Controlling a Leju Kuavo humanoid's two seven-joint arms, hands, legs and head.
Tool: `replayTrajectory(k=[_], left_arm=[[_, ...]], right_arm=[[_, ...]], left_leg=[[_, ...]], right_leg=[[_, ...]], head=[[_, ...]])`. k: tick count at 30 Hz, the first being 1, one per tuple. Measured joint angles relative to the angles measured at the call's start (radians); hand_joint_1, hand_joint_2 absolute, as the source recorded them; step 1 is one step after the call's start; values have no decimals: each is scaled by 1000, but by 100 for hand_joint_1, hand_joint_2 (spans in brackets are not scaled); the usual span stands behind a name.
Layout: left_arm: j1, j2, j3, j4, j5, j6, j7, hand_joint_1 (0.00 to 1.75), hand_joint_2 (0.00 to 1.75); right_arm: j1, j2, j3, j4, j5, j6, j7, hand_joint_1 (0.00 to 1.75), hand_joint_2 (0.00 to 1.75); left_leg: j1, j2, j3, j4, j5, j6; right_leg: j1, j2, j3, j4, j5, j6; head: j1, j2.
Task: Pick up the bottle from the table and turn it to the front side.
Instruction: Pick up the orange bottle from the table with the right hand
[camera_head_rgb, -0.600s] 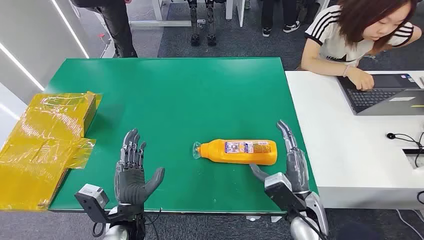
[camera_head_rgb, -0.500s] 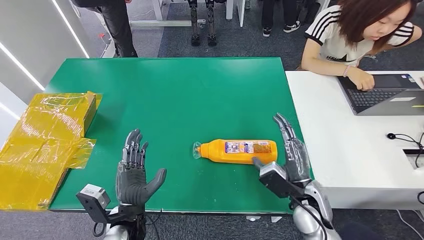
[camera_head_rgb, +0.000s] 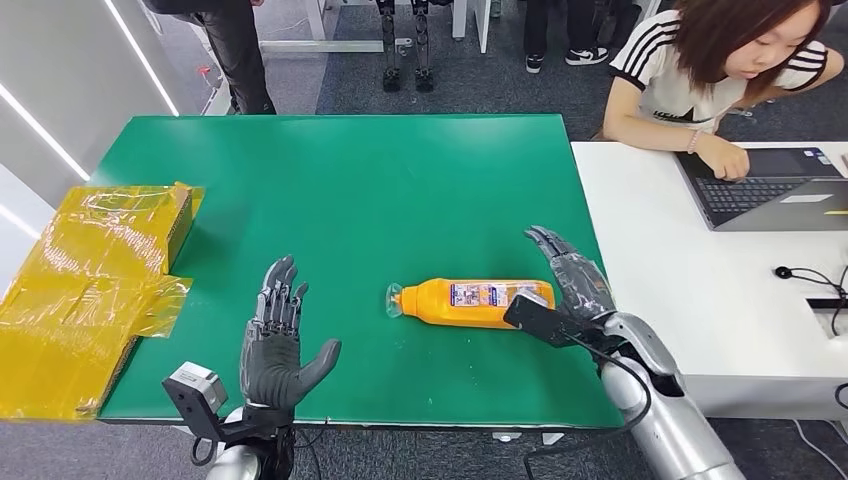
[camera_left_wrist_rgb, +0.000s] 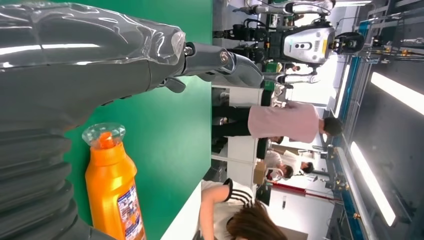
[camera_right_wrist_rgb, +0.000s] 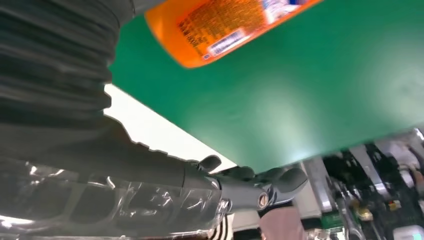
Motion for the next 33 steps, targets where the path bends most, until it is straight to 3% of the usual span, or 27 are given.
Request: replayTrajectory(k=[7,13,21,26,33], left_arm=[[-31,13,0,47,26,-28,19,0,175],[-66,15,-2,90,38,-25,36,0,175],[-74,23,-2,120,68,-31,59,0,175],[-83,23,-2,130,77,-48,79,0,175],[-95,22,-2,148,127,-120,135,0,175]], right_arm=[[-274,-71,146,219,-143,292,11,0,175],[-447,-44,340,427,-212,327,-6,0,175],[-478,-3,501,517,-305,320,-30,0,175],[-478,12,527,533,-391,352,-33,0,175],[-481,16,544,560,-507,477,3,0,175]], left_leg=[[0,0,0,1,1,0],[0,-1,0,1,2,1],[0,-1,-1,1,2,1],[0,-1,-1,1,2,1],[0,-1,-1,2,2,1]], right_leg=[[0,0,0,0,1,0],[0,0,0,1,1,0],[0,-1,0,0,1,0],[0,-1,0,0,1,1],[0,-1,0,0,1,1]], head=[[0,0],[0,0],[0,0],[0,0],[0,0]])
